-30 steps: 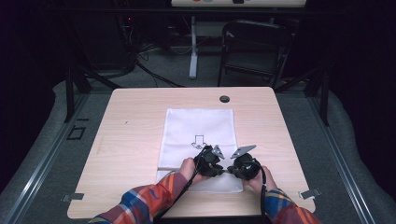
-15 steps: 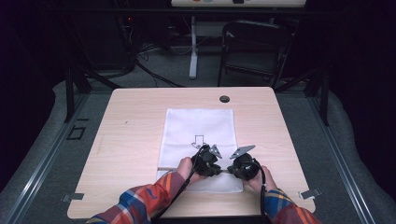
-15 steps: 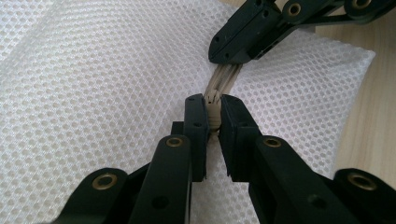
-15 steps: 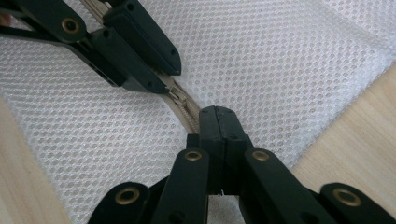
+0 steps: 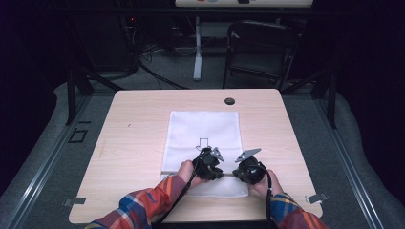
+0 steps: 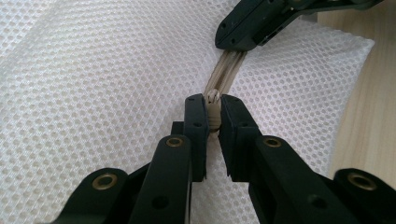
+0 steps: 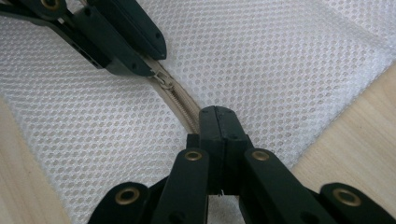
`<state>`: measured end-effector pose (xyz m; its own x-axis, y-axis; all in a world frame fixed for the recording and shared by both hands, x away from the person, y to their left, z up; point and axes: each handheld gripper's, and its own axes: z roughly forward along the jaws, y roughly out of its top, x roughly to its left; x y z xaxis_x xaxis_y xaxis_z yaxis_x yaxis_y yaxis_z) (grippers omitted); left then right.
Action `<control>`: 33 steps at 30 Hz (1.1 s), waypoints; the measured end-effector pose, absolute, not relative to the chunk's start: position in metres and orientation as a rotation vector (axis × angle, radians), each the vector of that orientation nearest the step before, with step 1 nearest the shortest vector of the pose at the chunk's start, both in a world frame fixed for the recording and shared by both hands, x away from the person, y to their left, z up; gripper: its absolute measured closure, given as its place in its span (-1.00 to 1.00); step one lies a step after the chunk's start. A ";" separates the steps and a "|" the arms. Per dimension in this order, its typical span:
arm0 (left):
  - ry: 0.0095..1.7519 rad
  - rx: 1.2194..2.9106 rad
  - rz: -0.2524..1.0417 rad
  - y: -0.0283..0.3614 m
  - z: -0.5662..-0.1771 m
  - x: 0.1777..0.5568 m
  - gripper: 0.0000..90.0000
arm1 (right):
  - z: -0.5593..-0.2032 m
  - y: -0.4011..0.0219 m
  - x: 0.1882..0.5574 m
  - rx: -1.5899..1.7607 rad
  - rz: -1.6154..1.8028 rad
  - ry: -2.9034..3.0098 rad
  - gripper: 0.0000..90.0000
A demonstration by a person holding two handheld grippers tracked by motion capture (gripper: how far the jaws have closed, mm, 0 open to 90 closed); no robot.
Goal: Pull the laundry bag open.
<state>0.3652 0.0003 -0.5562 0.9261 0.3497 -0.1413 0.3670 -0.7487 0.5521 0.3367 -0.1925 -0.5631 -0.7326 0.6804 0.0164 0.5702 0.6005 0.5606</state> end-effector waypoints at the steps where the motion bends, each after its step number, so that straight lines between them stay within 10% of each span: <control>1: 0.511 2.481 -0.039 0.001 -0.556 0.365 0.81 | -0.563 -0.192 0.337 1.039 0.816 2.628 1.00; 33: 0.551 2.492 -0.061 0.028 -0.553 0.363 0.81 | -0.563 -0.193 0.338 1.030 0.806 2.635 1.00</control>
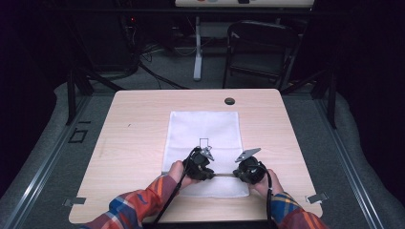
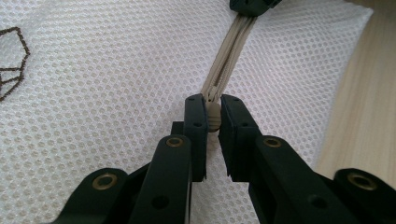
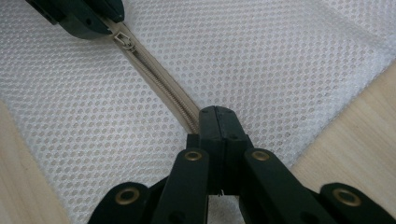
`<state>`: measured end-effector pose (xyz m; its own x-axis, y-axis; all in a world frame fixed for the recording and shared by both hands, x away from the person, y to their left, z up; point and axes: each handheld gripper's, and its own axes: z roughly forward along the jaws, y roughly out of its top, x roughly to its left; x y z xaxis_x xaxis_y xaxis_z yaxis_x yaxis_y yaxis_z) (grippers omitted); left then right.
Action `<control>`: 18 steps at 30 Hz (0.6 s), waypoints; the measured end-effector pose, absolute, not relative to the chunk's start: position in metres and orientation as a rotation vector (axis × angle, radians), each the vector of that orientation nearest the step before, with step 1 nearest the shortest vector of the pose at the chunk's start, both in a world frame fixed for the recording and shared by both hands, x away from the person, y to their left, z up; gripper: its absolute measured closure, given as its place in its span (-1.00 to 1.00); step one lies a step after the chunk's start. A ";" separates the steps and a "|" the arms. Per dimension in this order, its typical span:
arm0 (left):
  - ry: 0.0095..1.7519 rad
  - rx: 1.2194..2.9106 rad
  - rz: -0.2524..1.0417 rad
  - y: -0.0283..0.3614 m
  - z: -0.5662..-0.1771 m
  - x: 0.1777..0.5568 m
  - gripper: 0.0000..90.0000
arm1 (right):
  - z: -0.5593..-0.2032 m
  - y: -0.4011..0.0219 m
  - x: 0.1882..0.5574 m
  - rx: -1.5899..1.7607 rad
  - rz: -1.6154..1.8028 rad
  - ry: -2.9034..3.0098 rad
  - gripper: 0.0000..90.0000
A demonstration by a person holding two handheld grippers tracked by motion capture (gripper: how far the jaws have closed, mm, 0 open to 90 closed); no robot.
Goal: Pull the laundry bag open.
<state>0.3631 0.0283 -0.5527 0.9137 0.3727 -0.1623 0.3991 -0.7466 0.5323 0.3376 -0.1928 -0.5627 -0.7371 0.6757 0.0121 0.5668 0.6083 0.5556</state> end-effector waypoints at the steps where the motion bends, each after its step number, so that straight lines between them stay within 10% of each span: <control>1: 0.554 2.488 -0.062 0.029 -0.553 0.363 0.81 | -0.562 -0.193 0.338 1.025 0.797 2.638 1.00; 18: 0.598 2.471 -0.056 0.052 -0.548 0.363 0.81 | -0.562 -0.194 0.338 1.038 0.806 2.641 1.00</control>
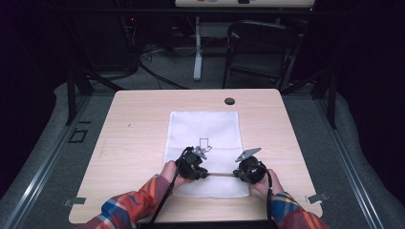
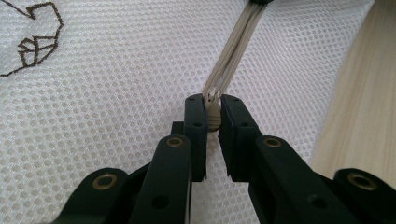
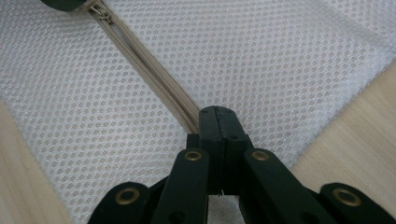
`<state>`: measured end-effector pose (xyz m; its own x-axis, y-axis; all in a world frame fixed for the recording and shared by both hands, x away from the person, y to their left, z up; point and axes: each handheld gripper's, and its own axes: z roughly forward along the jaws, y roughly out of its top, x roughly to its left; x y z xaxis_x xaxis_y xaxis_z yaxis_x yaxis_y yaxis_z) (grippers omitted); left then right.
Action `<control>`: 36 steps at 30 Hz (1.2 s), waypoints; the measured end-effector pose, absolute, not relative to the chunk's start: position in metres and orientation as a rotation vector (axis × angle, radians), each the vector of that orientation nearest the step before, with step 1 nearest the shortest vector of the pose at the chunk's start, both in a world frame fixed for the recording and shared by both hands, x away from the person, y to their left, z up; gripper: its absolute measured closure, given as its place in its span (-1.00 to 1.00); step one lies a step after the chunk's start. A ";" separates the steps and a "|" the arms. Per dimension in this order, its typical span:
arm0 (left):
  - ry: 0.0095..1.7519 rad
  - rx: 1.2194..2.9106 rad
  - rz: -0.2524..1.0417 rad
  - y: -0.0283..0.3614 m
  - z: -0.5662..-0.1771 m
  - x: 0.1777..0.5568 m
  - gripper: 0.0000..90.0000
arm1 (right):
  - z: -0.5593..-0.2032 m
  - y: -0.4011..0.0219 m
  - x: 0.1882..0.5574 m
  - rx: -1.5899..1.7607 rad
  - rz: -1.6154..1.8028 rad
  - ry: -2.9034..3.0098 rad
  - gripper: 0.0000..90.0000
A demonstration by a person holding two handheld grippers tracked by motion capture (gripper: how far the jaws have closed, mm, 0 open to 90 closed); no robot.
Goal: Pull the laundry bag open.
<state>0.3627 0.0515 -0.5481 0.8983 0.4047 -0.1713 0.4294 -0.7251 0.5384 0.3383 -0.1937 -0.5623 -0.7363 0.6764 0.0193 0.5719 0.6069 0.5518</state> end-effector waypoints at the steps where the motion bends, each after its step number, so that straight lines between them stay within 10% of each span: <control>1: 0.599 2.473 -0.055 0.052 -0.548 0.363 0.81 | -0.563 -0.193 0.338 1.039 0.815 2.640 1.00; 36: 0.676 2.458 -0.043 0.091 -0.542 0.360 0.80 | -0.562 -0.193 0.338 1.038 0.812 2.640 1.00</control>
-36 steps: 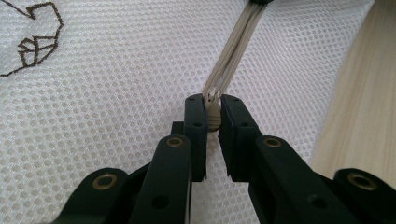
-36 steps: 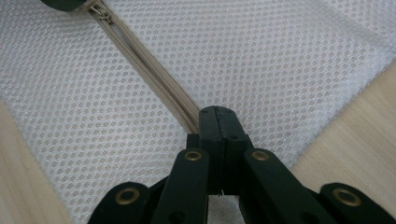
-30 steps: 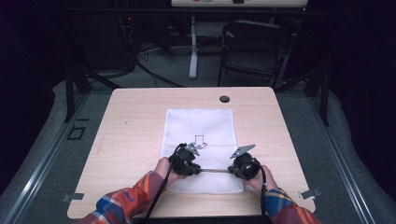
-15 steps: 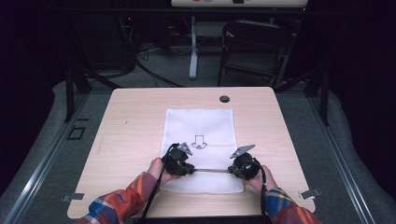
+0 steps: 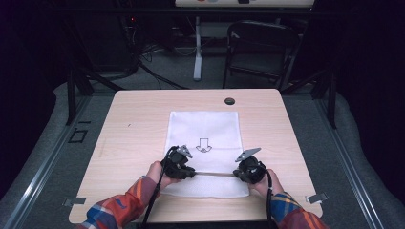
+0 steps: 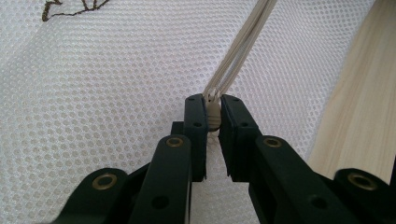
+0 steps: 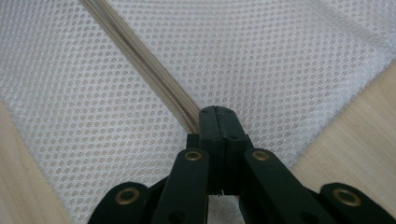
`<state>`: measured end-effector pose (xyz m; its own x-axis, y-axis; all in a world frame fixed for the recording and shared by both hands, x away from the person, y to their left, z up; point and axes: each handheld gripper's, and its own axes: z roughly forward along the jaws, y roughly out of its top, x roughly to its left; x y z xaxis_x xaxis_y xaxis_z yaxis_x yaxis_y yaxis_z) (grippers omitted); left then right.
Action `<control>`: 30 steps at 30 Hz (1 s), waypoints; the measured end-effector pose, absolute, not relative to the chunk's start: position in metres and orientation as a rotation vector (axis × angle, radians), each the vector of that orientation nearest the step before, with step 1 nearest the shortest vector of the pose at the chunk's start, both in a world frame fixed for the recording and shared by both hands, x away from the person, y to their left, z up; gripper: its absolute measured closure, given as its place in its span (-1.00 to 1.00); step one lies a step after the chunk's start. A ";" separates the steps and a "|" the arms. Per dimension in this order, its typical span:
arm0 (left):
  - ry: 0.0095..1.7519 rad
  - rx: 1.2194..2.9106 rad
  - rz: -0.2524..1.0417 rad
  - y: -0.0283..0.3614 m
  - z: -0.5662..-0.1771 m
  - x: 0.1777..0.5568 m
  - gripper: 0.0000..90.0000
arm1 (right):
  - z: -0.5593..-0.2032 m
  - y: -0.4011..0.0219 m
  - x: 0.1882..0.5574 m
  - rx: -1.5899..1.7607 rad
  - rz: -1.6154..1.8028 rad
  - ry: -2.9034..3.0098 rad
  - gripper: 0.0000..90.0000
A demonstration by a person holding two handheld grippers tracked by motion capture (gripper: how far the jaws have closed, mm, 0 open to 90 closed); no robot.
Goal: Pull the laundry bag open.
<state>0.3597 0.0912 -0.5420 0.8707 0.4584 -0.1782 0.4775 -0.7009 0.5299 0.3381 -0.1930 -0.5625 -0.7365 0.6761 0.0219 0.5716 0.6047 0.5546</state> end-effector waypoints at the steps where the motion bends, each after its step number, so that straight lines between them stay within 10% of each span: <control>1: 0.673 2.460 -0.043 0.091 -0.542 0.360 0.80 | -0.562 -0.193 0.338 1.039 0.812 2.640 1.00; 30: 0.734 2.445 -0.035 0.116 -0.538 0.360 0.80 | -0.562 -0.193 0.338 1.037 0.811 2.642 1.00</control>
